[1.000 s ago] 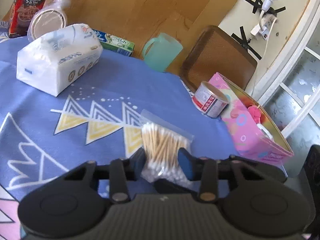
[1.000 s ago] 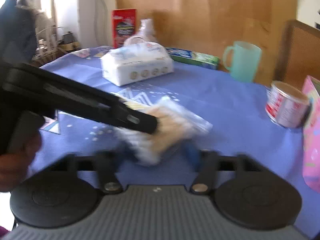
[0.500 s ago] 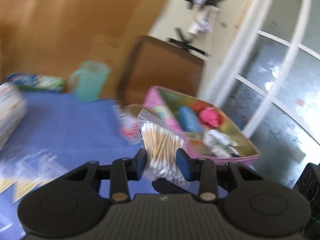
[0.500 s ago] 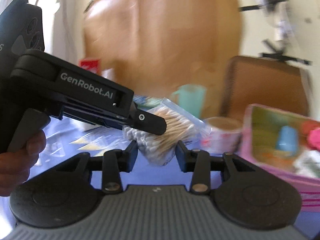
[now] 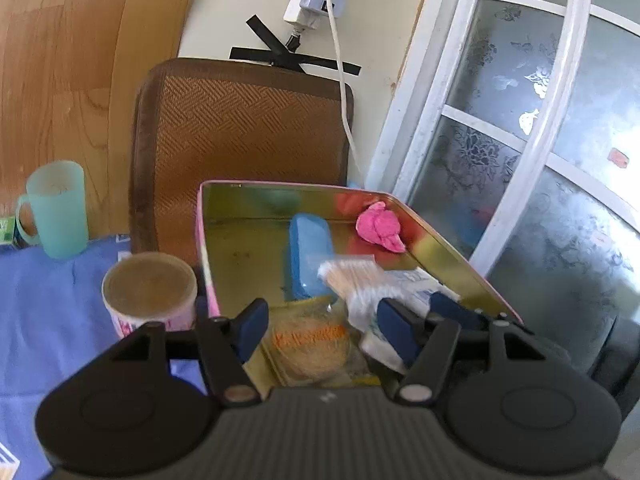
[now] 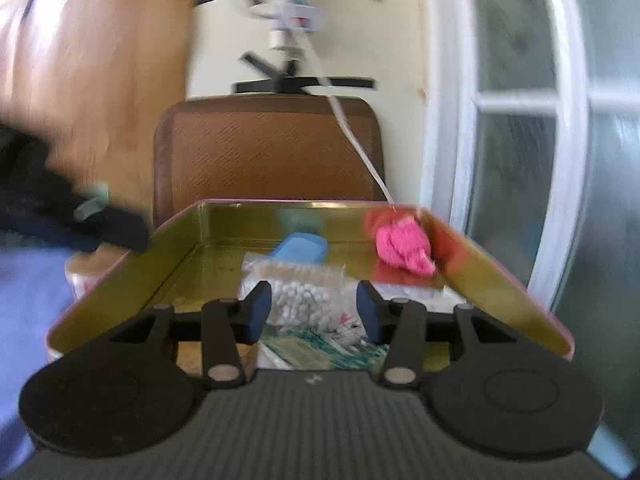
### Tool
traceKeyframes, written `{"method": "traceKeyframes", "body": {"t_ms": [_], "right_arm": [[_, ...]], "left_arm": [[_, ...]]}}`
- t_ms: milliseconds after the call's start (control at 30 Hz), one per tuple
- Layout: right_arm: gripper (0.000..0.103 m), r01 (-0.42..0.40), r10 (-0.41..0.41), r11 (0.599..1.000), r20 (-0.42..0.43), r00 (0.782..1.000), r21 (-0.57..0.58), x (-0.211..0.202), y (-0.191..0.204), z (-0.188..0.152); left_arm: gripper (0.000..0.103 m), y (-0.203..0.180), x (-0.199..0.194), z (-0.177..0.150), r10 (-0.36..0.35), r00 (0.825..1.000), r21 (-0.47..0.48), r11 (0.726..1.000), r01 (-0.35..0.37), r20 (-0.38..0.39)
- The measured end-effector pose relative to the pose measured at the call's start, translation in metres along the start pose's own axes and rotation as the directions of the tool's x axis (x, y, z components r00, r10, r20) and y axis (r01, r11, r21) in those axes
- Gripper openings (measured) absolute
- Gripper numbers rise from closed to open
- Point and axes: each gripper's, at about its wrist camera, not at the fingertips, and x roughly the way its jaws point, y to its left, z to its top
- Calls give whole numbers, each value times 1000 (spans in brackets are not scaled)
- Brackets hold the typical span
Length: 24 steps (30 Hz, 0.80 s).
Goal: Organize soft objects
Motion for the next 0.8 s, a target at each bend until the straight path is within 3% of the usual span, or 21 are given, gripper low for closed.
{"method": "traceKeyframes", "body": {"t_ms": [133, 367, 567, 633, 733, 800], "right_arm": [[50, 3, -4, 998, 30, 1000, 55, -17, -15, -3], [50, -72, 64, 985, 52, 997, 159, -42, -14, -3], [50, -149, 151, 950, 16, 988, 275, -55, -5, 1], [50, -163, 172, 941, -5, 985, 296, -61, 2, 3], [55, -159, 174, 937, -21, 985, 313, -75, 14, 6], [63, -146, 164, 933, -26, 986, 328, -87, 20, 7]], "left_arm": [[62, 10, -7, -11, 58, 998, 5, 998, -58, -17], [62, 23, -31, -26, 136, 990, 12, 991, -136, -41], [62, 39, -64, -43, 211, 977, 24, 977, -210, -36], [67, 46, -75, -48, 227, 973, 16, 974, -226, -32], [85, 53, -95, -59, 245, 970, 25, 969, -245, -5], [103, 56, -107, -66, 263, 965, 33, 964, -263, 16]]}}
